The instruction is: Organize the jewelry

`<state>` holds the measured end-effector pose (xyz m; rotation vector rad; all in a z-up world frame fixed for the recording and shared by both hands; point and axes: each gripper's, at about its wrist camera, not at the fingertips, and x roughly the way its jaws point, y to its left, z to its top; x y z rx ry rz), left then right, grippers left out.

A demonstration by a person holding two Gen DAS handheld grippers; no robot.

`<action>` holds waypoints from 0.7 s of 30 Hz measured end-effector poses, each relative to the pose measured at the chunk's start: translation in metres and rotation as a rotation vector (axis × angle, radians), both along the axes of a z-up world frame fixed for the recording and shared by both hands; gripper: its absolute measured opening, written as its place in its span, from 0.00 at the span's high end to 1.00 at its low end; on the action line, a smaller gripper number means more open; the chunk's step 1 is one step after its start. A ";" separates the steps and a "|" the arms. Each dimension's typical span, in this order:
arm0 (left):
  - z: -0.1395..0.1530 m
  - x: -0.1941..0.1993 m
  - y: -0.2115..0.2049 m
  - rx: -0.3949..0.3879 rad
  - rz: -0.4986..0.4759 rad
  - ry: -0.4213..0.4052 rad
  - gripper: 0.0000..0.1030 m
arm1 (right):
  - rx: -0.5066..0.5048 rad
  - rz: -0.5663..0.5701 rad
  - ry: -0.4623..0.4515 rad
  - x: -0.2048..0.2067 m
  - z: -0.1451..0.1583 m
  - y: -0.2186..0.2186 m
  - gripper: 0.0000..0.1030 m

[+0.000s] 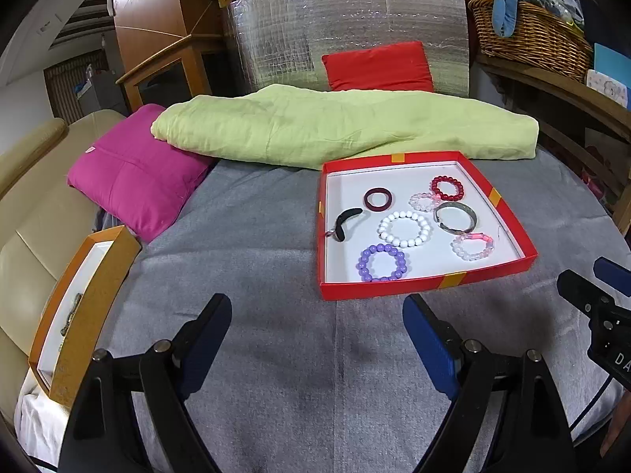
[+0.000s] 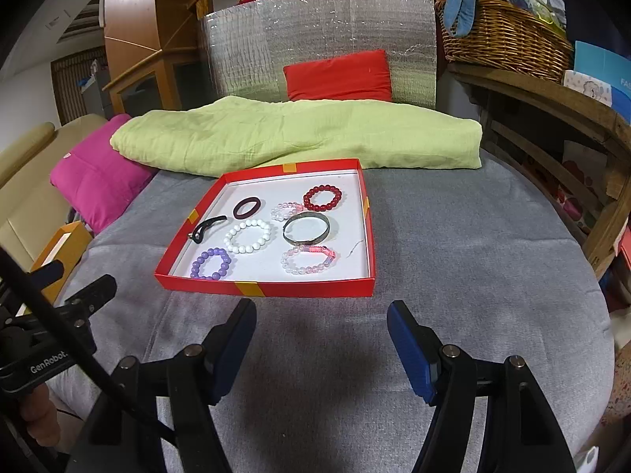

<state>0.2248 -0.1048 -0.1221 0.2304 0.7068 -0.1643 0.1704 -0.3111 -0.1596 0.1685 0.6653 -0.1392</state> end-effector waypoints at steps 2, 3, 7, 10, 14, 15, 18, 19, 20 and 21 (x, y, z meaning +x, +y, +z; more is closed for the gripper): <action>0.000 0.001 0.001 -0.004 -0.002 0.004 0.14 | 0.001 0.001 0.000 0.001 0.000 0.000 0.30; 0.000 0.002 0.001 -0.003 -0.001 0.005 0.14 | 0.002 0.002 0.000 0.001 0.000 0.000 0.30; -0.001 0.006 0.001 -0.001 0.001 0.006 0.14 | 0.003 0.008 -0.001 0.004 0.000 0.001 0.30; -0.001 0.008 0.002 0.000 -0.001 0.008 0.14 | 0.002 0.011 -0.001 0.007 0.000 0.002 0.30; 0.000 0.011 0.004 -0.008 0.004 0.011 0.14 | 0.001 0.010 0.001 0.009 0.000 0.003 0.30; 0.000 0.012 0.005 -0.009 0.005 0.010 0.14 | 0.003 0.009 0.002 0.010 0.000 0.004 0.30; 0.002 0.014 0.007 -0.017 0.003 0.009 0.14 | -0.001 0.009 0.005 0.011 -0.001 0.005 0.30; 0.003 0.015 0.008 -0.021 0.004 0.009 0.14 | -0.008 0.007 0.007 0.012 -0.002 0.006 0.30; 0.004 0.015 0.008 -0.026 0.003 0.009 0.14 | -0.010 0.004 0.008 0.012 -0.002 0.006 0.30; 0.004 0.015 0.008 -0.030 0.003 0.009 0.14 | -0.008 -0.001 0.008 0.013 -0.002 0.006 0.30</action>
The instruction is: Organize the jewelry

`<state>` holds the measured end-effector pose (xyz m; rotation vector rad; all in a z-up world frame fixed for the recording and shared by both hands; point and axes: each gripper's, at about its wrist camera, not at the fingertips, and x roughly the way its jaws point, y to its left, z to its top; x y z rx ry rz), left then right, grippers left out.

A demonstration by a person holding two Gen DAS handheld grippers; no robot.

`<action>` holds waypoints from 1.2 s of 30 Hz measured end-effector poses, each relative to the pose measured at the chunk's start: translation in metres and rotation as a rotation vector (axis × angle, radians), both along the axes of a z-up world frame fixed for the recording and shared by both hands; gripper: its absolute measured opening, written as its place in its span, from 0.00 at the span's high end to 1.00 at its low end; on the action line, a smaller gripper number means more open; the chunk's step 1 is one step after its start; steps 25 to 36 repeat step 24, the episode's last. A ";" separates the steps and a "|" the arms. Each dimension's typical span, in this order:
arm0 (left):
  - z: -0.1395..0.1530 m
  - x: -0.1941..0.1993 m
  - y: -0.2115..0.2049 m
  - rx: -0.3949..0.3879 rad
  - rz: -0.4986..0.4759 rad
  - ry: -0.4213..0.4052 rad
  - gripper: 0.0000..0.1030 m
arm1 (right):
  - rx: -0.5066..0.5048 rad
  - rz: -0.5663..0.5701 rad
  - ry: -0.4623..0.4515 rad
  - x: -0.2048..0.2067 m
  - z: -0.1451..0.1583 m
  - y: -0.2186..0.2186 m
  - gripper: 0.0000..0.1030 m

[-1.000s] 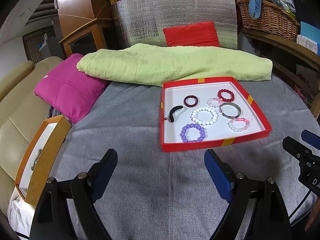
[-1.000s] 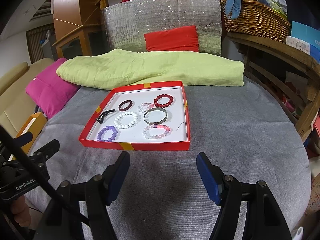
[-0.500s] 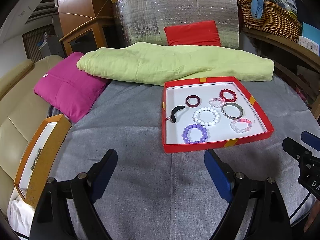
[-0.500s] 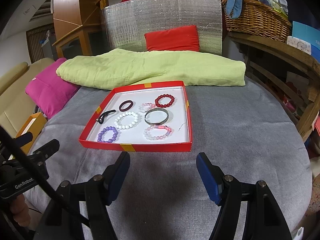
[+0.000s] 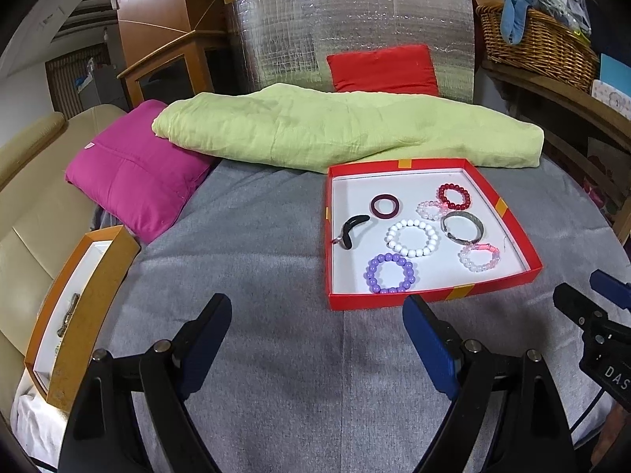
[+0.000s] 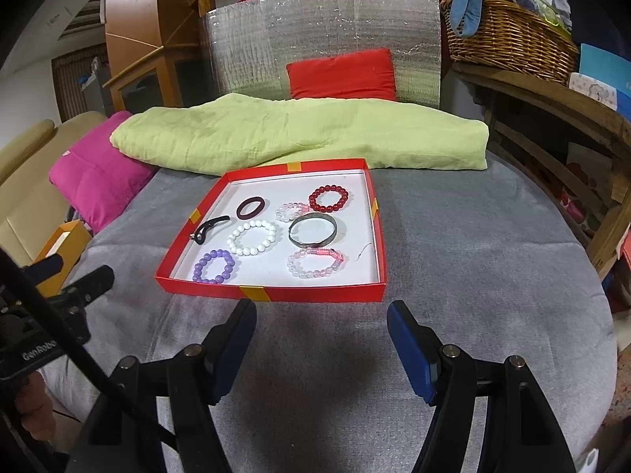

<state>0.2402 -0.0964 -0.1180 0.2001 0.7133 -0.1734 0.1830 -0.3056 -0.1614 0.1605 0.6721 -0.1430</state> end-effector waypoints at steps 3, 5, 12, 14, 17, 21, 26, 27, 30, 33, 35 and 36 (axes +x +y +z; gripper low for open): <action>0.002 -0.001 0.001 -0.009 -0.001 -0.003 0.14 | 0.004 -0.001 -0.001 0.000 0.000 0.002 0.30; 0.003 -0.002 0.002 -0.007 -0.003 -0.008 0.14 | -0.005 0.000 -0.002 0.000 0.000 0.005 0.30; 0.002 -0.004 0.005 0.001 0.008 -0.011 0.14 | -0.010 0.006 -0.014 -0.002 0.003 0.010 0.30; 0.001 -0.004 0.004 0.007 0.013 -0.013 0.14 | -0.008 0.009 -0.019 -0.003 0.005 0.010 0.30; -0.001 -0.004 0.003 0.019 0.016 -0.015 0.14 | -0.007 0.016 -0.029 -0.004 0.007 0.010 0.30; -0.002 -0.004 0.001 0.020 0.017 -0.017 0.14 | 0.005 0.018 -0.031 -0.006 0.009 0.006 0.30; -0.003 -0.002 0.001 0.008 0.011 -0.017 0.14 | 0.013 0.011 -0.038 -0.009 0.011 -0.001 0.30; -0.003 -0.002 0.001 0.008 0.011 -0.017 0.14 | 0.013 0.011 -0.038 -0.009 0.011 -0.001 0.30; -0.003 -0.002 0.001 0.008 0.011 -0.017 0.14 | 0.013 0.011 -0.038 -0.009 0.011 -0.001 0.30; -0.003 -0.002 0.001 0.008 0.011 -0.017 0.14 | 0.013 0.011 -0.038 -0.009 0.011 -0.001 0.30; -0.003 -0.002 0.001 0.008 0.011 -0.017 0.14 | 0.013 0.011 -0.038 -0.009 0.011 -0.001 0.30; -0.003 -0.002 0.001 0.008 0.011 -0.017 0.14 | 0.013 0.011 -0.038 -0.009 0.011 -0.001 0.30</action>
